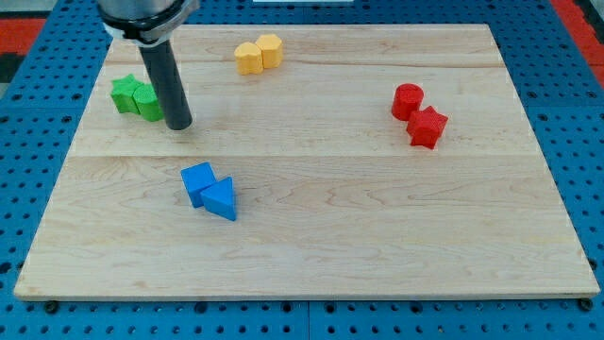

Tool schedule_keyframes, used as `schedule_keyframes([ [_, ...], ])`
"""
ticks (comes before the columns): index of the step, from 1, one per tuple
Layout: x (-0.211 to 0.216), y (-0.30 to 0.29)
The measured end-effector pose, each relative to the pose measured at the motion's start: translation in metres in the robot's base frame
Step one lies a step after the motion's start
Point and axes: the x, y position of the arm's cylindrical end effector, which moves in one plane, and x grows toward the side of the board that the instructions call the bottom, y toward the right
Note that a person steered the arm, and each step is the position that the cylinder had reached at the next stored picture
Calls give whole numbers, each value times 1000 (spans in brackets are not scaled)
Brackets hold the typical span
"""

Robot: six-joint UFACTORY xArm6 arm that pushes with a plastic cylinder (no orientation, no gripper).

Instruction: Slide your arm to the top left

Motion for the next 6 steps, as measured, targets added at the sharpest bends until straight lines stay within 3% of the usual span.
schedule_keyframes([
  [1, 10, -6],
  [2, 14, -54],
  [3, 15, -139],
  [5, 5, -142],
  [6, -33, -135],
])
